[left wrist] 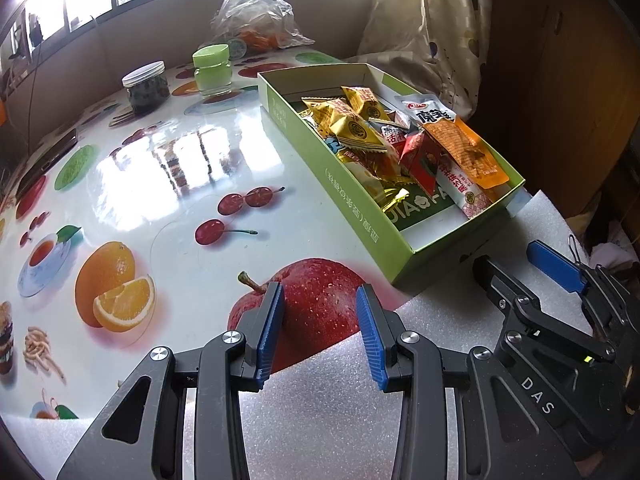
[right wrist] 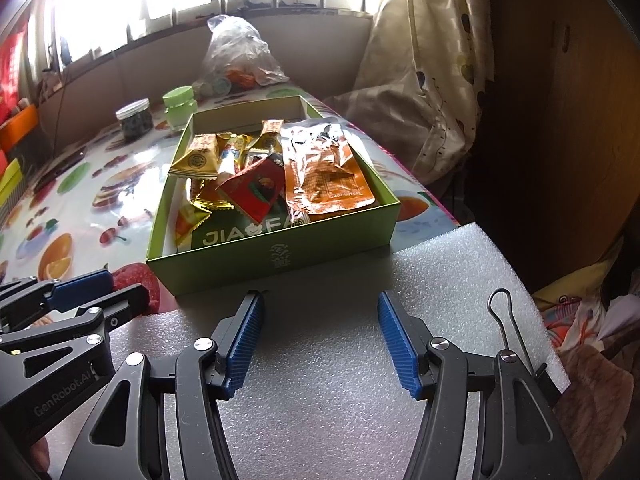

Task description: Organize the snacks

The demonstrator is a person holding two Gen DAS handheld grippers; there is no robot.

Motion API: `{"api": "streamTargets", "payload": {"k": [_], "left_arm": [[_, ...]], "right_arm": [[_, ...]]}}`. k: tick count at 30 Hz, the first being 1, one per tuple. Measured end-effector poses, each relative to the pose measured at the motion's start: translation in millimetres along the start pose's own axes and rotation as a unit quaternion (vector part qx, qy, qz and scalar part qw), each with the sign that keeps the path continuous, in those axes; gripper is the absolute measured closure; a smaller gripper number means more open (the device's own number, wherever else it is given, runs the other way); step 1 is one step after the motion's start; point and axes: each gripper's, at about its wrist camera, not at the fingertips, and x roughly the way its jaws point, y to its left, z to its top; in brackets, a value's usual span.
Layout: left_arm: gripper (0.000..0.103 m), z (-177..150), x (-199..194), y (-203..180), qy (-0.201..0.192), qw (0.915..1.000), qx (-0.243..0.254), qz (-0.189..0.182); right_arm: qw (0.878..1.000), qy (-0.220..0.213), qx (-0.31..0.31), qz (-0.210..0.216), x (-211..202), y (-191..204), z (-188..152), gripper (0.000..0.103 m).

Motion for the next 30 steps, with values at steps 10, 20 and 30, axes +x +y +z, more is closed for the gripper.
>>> {"api": "streamTargets", "payload": {"k": [10,20,30], "left_arm": [[0.064,-0.6,-0.7,-0.6,-0.004,1.0,0.003,0.004],[0.064,-0.2,-1.4,-2.3,-0.006,0.9999,0.005,0.008],[0.064,-1.1,-1.9,-2.6,-0.007,0.9999,0.005,0.007]], "right_arm": [[1.0,-0.004,0.001,0.001,-1.0,-0.4,0.5,0.044],[1.0,-0.009,0.003,0.001,-2.0,-1.1,1.6,0.044],[1.0,-0.009,0.003,0.001,-1.8,-0.9,0.9,0.044]]}}
